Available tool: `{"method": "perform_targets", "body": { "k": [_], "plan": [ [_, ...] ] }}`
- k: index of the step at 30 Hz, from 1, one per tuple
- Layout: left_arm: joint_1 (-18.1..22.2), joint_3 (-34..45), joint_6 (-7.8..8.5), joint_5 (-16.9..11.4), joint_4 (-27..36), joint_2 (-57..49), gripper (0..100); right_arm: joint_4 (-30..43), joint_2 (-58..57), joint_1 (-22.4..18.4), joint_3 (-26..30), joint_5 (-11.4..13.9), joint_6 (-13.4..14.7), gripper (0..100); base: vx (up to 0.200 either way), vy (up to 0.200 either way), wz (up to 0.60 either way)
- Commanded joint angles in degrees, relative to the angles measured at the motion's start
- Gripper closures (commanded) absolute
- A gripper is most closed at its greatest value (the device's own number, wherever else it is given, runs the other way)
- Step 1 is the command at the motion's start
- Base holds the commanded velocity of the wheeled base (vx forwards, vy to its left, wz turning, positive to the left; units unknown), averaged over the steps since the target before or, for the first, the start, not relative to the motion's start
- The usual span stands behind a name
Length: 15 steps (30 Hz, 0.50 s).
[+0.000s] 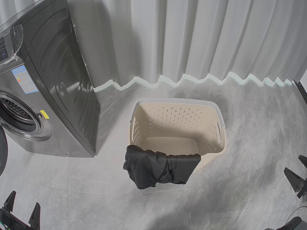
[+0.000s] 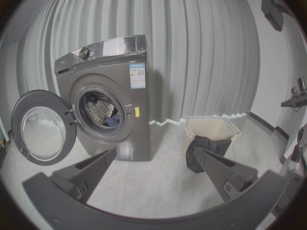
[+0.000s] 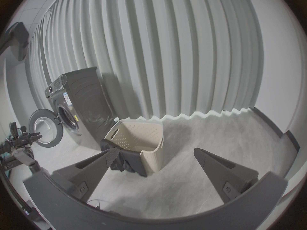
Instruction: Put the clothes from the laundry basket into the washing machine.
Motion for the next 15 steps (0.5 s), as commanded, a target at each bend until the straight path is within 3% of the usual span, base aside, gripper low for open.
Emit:
{"method": "perform_targets", "body": {
  "k": [1,3,8,12,15],
  "plan": [
    [0.1,0.9,0.02,0.0,0.0,-0.7,0,-13.3,30.5,10.0,-1.3,4.5,2.6,0,-0.2,0.0,0.0],
    [0.1,0.9,-0.07,0.0,0.0,-0.7,0,-17.3,35.0,13.2,-1.9,3.2,6.1,0,-0.2,0.0,0.0],
    [0.0,0.9,-0.15,0.0,0.0,-0.7,0,-25.8,47.2,20.1,-4.0,-4.2,12.5,0,0.0,0.0,0.0],
    [0.0,0.9,-0.15,0.0,0.0,-0.7,0,-32.2,54.9,24.1,-4.5,-8.0,13.5,0,0.0,0.0,0.0],
    [0.1,0.9,-0.15,0.0,0.0,-0.7,0,-35.8,60.6,25.5,-5.5,-8.4,13.6,0,0.0,0.0,0.0]
  ]
}}
